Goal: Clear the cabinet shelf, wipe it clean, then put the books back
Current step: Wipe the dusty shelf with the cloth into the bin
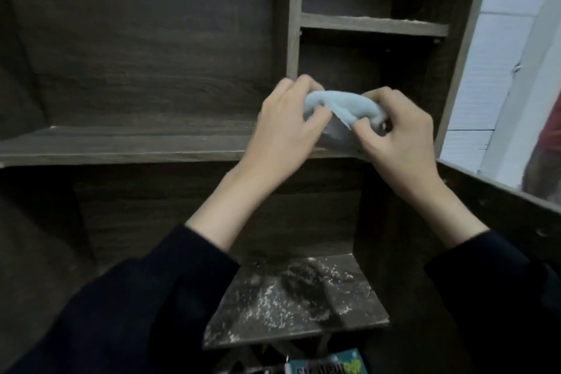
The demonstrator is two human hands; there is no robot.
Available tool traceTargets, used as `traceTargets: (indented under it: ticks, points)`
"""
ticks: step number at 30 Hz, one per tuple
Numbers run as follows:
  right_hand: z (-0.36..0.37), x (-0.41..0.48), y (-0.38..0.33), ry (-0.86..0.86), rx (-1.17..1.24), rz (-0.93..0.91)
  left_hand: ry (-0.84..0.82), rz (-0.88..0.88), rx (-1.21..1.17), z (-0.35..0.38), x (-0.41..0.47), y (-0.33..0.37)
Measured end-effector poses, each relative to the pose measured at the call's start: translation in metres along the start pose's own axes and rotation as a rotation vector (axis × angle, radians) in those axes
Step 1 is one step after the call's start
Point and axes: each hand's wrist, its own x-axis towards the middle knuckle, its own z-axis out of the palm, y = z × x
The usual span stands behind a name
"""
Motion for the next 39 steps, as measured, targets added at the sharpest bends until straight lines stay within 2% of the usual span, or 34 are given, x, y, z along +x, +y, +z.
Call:
traceTargets:
  ticks: [4, 9, 13, 18, 19, 21, 23, 25, 27, 28, 33, 39]
  points:
    - [0.028, -0.054, -0.024, -0.213, 0.117, 0.083, -0.042, -0.193, -0.063, -0.018, -0.072, -0.035]
    - [0.093, -0.138, -0.038, -0.472, 0.2, 0.244, -0.113, -0.457, -0.021, -0.023, -0.166, -0.097]
    - [0.137, -0.197, -0.06, -0.655, 0.343, 0.389, -0.196, -0.581, 0.001, -0.032, -0.231, -0.14]
    - [0.173, -0.244, -0.094, -1.1, 0.627, 0.659, -0.223, -0.692, 0.059, -0.054, -0.295, -0.165]
    - [0.18, -0.254, -0.101, -1.148, 0.612, 0.642, -0.22, -0.717, 0.052, -0.059, -0.306, -0.17]
    - [0.197, -0.278, -0.116, -1.156, 0.484, 0.535, -0.193, -0.804, 0.031, -0.066, -0.327, -0.181]
    - [0.21, -0.302, -0.128, -1.132, 0.377, 0.517, -0.087, -1.03, -0.129, -0.068, -0.35, -0.196]
    - [0.216, -0.323, -0.137, -1.112, 0.352, 0.583, 0.104, -1.339, -0.35, -0.062, -0.373, -0.209]
    - [0.219, -0.346, -0.14, -1.035, 0.381, 0.591, 0.319, -1.58, -0.433, -0.053, -0.398, -0.225]
    - [0.22, -0.355, -0.139, -0.996, 0.41, 0.6, 0.376, -1.662, -0.445, -0.048, -0.41, -0.233]
    - [0.237, -0.389, -0.121, -0.959, 0.431, 0.647, 0.294, -1.863, -0.429, -0.02, -0.457, -0.278]
    - [0.258, -0.407, -0.101, -0.971, 0.44, 0.603, 0.297, -2.028, -0.589, 0.006, -0.483, -0.328]
